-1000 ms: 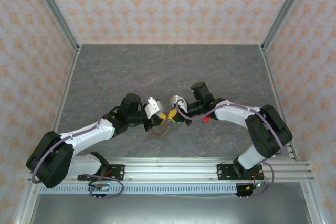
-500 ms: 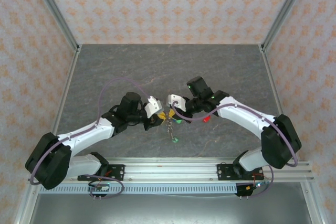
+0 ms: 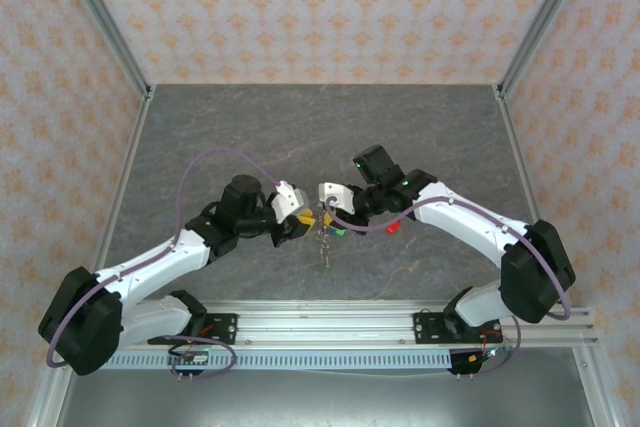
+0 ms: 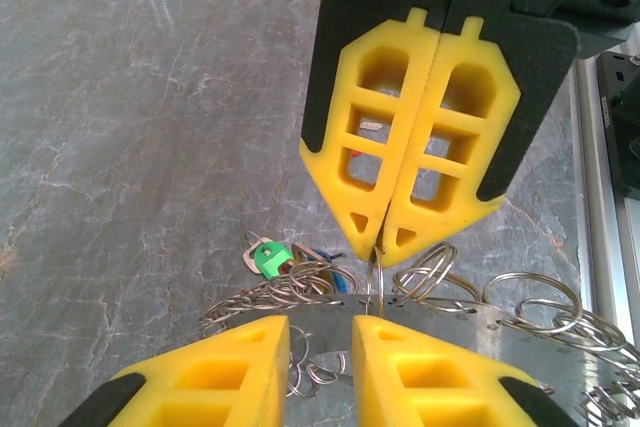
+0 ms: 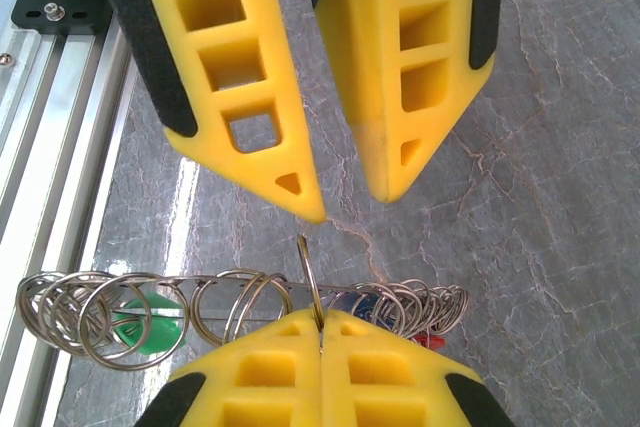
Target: Put the keys on the keyring
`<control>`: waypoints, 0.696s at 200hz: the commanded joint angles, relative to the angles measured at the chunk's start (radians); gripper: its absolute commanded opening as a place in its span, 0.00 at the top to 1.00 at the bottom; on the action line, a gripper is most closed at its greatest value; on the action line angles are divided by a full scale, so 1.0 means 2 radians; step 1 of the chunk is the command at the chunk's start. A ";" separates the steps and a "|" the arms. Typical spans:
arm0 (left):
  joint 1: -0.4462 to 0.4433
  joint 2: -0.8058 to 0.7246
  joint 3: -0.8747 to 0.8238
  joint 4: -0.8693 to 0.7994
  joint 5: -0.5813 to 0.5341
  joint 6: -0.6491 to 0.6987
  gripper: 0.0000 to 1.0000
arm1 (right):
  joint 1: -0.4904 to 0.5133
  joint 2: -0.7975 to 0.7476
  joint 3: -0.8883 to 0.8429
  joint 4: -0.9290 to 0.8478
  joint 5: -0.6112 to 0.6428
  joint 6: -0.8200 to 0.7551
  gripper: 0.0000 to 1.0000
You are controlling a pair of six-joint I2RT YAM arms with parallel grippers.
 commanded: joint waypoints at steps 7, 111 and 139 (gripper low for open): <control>-0.006 0.006 0.017 -0.004 0.022 -0.003 0.76 | 0.003 -0.004 0.012 0.004 -0.013 0.001 1.00; -0.006 -0.035 0.014 -0.035 0.017 0.006 0.71 | 0.003 0.000 0.006 0.025 -0.017 0.015 1.00; -0.007 -0.035 0.017 -0.047 0.028 0.011 0.69 | 0.003 0.000 0.004 0.029 -0.021 0.016 1.00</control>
